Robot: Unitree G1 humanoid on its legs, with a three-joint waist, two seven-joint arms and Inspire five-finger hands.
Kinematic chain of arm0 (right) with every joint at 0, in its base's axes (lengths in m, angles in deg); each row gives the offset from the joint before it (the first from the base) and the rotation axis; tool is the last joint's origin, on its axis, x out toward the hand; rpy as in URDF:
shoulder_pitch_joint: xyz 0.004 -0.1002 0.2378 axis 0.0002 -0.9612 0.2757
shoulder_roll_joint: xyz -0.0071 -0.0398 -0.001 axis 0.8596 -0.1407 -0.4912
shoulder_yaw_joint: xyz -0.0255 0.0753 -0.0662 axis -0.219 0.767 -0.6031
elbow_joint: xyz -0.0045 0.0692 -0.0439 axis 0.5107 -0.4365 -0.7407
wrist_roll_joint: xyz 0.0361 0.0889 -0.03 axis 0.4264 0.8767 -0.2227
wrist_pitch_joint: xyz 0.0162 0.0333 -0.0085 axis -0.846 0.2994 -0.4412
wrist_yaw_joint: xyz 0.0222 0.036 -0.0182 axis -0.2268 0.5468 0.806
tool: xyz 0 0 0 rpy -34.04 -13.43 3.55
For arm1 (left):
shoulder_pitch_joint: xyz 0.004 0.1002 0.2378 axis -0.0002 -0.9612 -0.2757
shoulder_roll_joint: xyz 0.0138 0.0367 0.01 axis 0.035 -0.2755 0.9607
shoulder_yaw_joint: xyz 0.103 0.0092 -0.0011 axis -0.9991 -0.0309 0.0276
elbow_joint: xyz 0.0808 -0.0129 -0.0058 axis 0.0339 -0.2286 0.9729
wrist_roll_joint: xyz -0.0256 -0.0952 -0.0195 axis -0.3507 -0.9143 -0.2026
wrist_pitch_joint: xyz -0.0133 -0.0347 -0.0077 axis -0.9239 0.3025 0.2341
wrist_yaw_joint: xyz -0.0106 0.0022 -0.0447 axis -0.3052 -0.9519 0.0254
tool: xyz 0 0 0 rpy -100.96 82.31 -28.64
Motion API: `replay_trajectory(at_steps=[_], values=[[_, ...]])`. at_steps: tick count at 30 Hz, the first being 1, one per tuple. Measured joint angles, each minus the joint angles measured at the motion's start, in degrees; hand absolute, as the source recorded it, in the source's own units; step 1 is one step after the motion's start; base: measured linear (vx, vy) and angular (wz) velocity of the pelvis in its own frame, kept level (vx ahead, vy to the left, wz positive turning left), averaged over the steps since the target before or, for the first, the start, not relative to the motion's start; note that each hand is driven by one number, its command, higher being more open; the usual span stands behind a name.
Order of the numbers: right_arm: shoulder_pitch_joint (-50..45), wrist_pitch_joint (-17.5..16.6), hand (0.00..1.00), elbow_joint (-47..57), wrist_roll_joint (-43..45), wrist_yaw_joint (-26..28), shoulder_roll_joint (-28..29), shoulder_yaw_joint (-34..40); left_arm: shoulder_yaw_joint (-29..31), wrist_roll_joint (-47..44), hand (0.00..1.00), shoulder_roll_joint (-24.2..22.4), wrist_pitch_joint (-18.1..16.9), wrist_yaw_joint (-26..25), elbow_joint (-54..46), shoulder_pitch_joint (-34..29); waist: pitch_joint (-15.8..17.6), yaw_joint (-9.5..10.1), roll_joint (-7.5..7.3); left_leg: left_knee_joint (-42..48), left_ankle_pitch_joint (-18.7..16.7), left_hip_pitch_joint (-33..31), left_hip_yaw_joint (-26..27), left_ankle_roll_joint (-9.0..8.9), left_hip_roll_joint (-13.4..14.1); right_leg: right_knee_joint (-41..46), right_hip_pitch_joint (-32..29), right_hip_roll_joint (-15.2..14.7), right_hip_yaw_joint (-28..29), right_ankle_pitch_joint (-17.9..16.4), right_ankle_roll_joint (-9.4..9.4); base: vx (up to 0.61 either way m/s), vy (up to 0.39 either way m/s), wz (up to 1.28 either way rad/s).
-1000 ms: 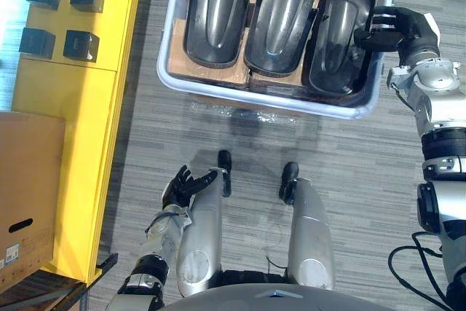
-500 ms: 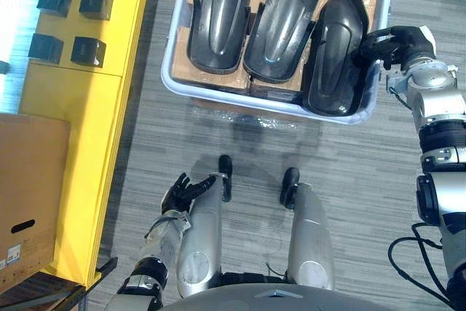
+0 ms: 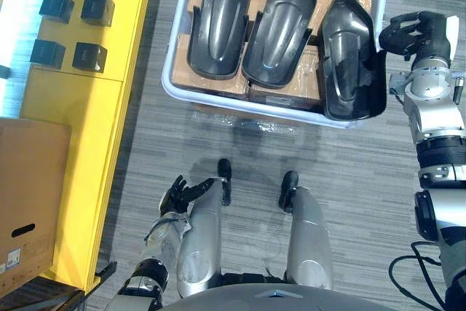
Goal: Walk over and take three plastic housings, then place them on the shelf
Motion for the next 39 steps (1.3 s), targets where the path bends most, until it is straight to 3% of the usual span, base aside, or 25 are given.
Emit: replay_trajectory(at_steps=[6, 10, 11, 25, 32, 39], values=[[-3.73, -2.41, 0.0, 1.24, -0.99, -1.36, 2.87, 1.14, -0.47, 0.05, 1.0, -0.48, -2.4, -6.89, -2.46, -0.35, -0.97, -0.37, -1.75, -2.77, 0.84, 3.28, -0.38, -0.63, -0.03, -2.17, 3.31, 0.37, -0.85, 0.23, -0.05, 0.05, -0.043, 0.02], [-5.09, -2.41, 0.0, 1.21, -0.93, -1.14, 2.95, 1.14, -0.37, 0.08, 1.0, -0.7, -3.35, -8.54, -4.4, -0.29, -1.01, -0.18, -1.82, -3.55, 1.06, 3.62, -0.6, -0.74, -0.04, -2.94, 3.76, 0.55, -1.14, 0.4, -0.02, 0.02, -0.014, 0.03], [-5.25, -2.37, 1.0, 0.76, -0.92, -0.82, 3.24, 1.14, -0.27, 0.09, 1.0, -0.68, -3.37, -9.03, -4.61, -0.32, -1.01, -0.11, -1.82, -3.6, 1.09, 3.85, -0.68, -0.76, -0.04, -3.12, 4.07, 0.6, -1.21, 0.43, -0.01, 0.0, 0.0, 0.0], [-7.7, -2.41, 1.0, -3.71, -0.91, -1.42, 3.58, 1.27, -2.48, 0.04, 1.0, -0.13, -3.13, -9.9, -8.35, -1.56, -1.0, 0.02, -1.81, -3.76, 1.18, 3.3, -1.89, -0.72, -0.32, -5.25, 4.98, 0.83, -2.37, 1.16, 0.15, 0.01, 0.0, 0.03], [-9.71, -3.25, 1.0, -5.61, -1.04, -1.44, 3.58, 1.93, -3.38, 0.03, 1.0, 0.62, -3.04, -7.95, -8.27, -2.0, -0.97, -0.58, -1.76, -3.55, 1.1, 3.02, -1.73, -0.55, -0.48, -5.95, 4.9, 0.91, -2.23, 1.8, 0.3, 0.02, 0.006, -0.01], [-9.71, -3.03, 1.0, -7.82, -1.17, 3.8, 3.58, 2.04, -4.41, -0.05, 1.0, 1.81, -1.69, -6.92, -7.72, -2.06, -0.89, -0.92, -1.6, -2.94, 0.77, 2.57, -1.05, -0.15, -0.26, -6.66, 4.4, 1.61, -1.02, 2.37, 0.62, 0.0, 0.01, -0.06]])
